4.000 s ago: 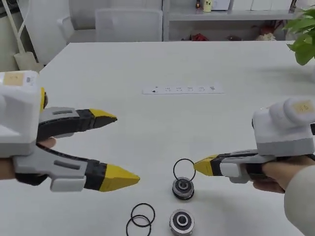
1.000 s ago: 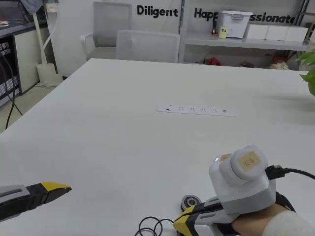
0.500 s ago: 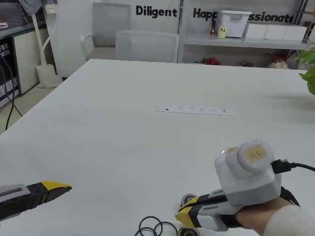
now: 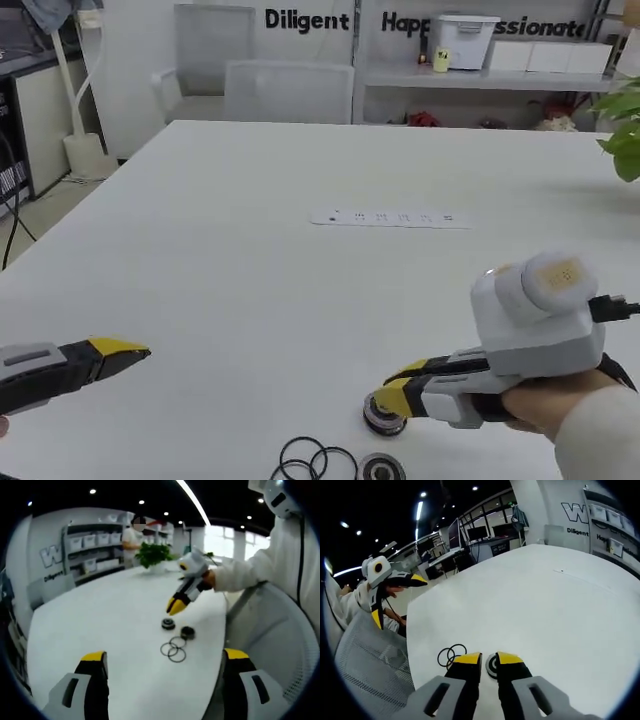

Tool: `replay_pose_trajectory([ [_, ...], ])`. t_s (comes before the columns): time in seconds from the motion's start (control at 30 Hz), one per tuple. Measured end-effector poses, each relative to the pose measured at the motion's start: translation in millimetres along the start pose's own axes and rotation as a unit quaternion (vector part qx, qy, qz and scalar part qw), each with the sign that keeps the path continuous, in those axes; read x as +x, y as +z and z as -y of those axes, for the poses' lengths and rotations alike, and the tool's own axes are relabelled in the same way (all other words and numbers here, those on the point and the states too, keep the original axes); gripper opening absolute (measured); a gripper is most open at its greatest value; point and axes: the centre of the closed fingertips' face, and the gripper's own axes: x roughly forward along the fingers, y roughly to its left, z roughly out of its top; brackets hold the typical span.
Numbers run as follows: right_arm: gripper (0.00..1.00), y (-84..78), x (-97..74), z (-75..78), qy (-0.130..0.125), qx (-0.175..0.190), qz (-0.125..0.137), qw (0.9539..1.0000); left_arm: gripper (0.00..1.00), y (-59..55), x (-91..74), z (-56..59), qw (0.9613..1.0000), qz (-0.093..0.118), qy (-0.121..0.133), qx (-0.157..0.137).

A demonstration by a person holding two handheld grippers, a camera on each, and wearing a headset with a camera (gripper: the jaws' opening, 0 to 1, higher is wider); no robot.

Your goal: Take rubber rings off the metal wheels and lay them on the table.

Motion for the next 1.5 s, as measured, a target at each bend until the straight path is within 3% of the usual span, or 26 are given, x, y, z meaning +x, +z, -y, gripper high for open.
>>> replay_pose_trajectory([
  [0.33, 0.14, 1.5, -9.5, 17.9, -0.016, 0.025, 0.020, 0.9994, 0.96, 31.1, 14.6, -12.9, 0.9992, 0.014, -0.016, 0.035],
  [0.77, 0.17, -18.9, -10.5, 31.9, -0.018, 0.039, -0.003, 0.9991, 0.94, 67.8, 47.0, -22.3, 0.9957, 0.031, -0.046, 0.074],
  [0.97, 0.18, -23.5, -10.1, 31.2, -0.012, 0.040, -0.007, 0.9991, 0.92, 72.6, 60.6, -21.3, 0.9942, 0.034, -0.061, 0.082],
  [1.2, 0.19, -36.1, -5.7, 28.3, -0.002, 0.025, -0.030, 0.9992, 0.89, 72.4, 78.2, -18.1, 0.9926, 0.032, -0.079, 0.086],
  [1.37, 0.22, -37.6, -3.1, 24.5, 0.007, 0.015, -0.030, 0.9994, 0.85, 68.8, 93.1, -21.2, 0.9924, 0.026, -0.077, 0.093],
  [1.5, 0.25, -40.3, -0.8, 22.8, 0.010, 0.006, -0.032, 0.9994, 0.83, 72.1, 104.6, -18.9, 0.9922, 0.035, -0.081, 0.088],
])
